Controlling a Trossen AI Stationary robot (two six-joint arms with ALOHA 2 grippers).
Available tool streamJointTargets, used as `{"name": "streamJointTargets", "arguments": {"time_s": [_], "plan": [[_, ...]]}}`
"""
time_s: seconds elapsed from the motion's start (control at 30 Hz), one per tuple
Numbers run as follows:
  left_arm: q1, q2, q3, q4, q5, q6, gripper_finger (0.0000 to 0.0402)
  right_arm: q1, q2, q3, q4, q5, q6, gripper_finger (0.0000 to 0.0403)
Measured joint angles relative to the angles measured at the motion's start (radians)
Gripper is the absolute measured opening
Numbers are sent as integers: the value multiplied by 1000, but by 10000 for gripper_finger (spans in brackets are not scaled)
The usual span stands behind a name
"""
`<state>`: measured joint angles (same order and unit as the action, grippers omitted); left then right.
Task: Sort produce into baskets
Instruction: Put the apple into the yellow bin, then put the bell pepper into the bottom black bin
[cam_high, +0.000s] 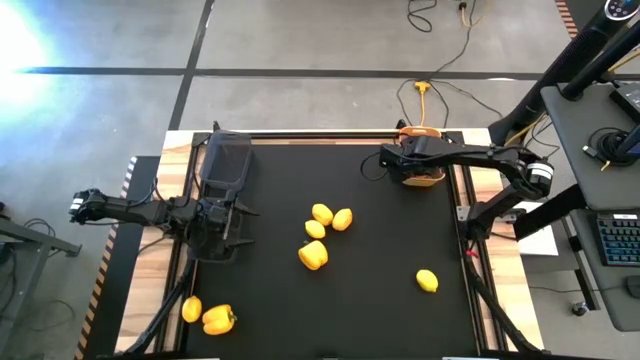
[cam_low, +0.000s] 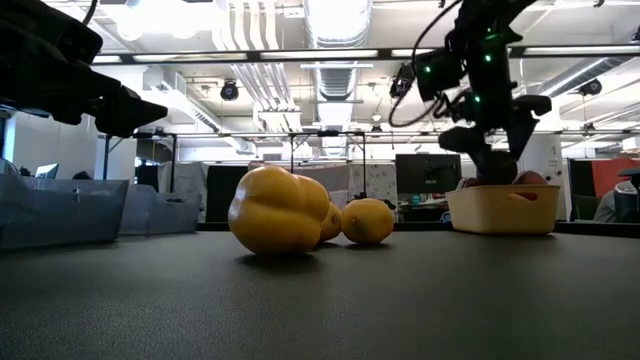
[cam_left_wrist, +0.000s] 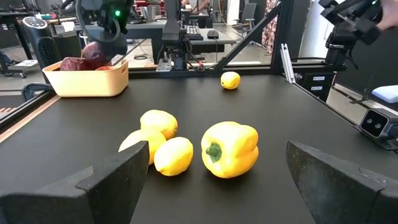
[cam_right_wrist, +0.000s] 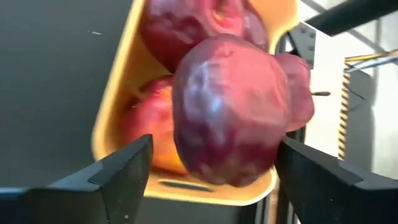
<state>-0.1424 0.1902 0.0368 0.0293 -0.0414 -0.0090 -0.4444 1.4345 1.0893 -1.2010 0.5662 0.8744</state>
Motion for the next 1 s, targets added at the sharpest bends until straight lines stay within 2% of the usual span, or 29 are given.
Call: {"name": "streamJointTargets", "arguments": {"time_s": [0.13,0.27,0.47,0.77,1.0], "plan": [[0,0,0,0,0,0,359,56,0,59,1,-16,0,332],[0,0,0,0,0,0,359,122,0,103,-1,31,21,330],[0,0,0,0,0,0,359,143,0,109,-32,90,62,312],[0,0,0,0,0,0,359,148,0,72,-49,89,66,289],[0,0,0,0,0,0,359,257,0,74,-58,90,80,262]]}}
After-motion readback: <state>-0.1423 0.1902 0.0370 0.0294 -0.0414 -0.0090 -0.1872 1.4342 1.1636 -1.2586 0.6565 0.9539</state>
